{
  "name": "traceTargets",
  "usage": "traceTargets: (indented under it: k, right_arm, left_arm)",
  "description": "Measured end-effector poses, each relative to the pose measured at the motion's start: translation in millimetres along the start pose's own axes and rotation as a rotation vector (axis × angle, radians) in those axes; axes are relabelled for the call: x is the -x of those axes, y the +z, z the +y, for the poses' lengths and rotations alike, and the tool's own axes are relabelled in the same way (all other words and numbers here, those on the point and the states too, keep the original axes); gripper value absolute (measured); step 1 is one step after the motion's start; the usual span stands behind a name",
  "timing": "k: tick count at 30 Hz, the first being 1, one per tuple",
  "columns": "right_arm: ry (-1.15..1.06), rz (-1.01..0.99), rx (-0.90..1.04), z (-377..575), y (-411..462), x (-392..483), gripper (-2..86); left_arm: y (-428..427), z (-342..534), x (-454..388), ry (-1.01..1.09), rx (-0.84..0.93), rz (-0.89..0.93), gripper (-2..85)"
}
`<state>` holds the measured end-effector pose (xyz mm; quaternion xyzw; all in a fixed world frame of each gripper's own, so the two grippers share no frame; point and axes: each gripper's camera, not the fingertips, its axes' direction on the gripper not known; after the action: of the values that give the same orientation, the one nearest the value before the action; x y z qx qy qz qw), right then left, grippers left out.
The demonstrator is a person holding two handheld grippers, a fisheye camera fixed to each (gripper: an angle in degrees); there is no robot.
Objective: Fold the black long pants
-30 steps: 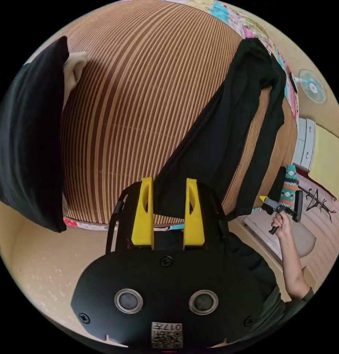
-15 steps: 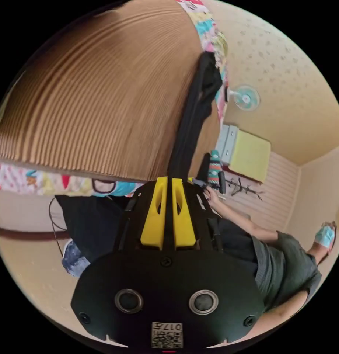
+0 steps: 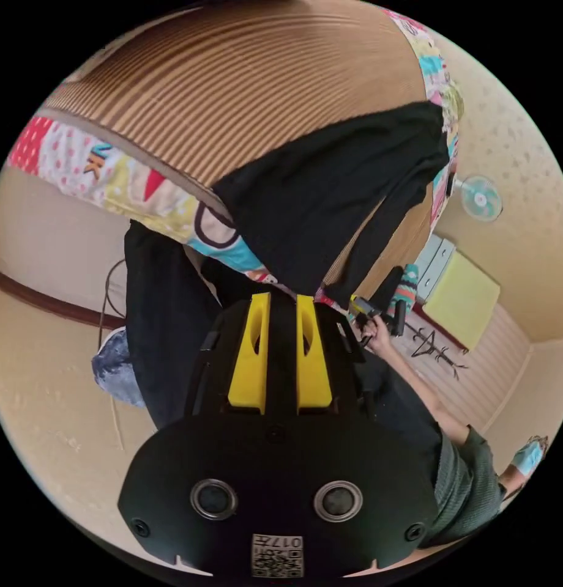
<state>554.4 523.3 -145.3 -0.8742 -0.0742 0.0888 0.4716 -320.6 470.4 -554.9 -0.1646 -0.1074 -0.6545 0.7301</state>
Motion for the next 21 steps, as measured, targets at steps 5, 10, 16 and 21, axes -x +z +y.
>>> traceTargets:
  k: [5,10,16,21]
  right_arm:
    - [-0.110,-0.216,-0.070,68.8,-17.8,-25.6,1.6]
    - [0.105,-0.166,-0.076,156.9,-2.3,-101.9,1.3]
    - [0.179,-0.346,-0.103,210.7,-13.8,-125.0,2.7]
    - [0.233,-0.286,-0.101,249.3,-25.2,-134.8,5.6]
  left_arm:
    - [0.3,-39.9,-34.9,0.109,0.030,-0.050,6.6]
    - [23.4,-78.2,-74.7,0.249,0.130,-0.180,6.4]
    - [79.4,-103.4,-86.0,0.330,0.190,-0.337,6.6]
    - [148.5,-106.5,-37.8,0.251,0.248,-0.528,6.0]
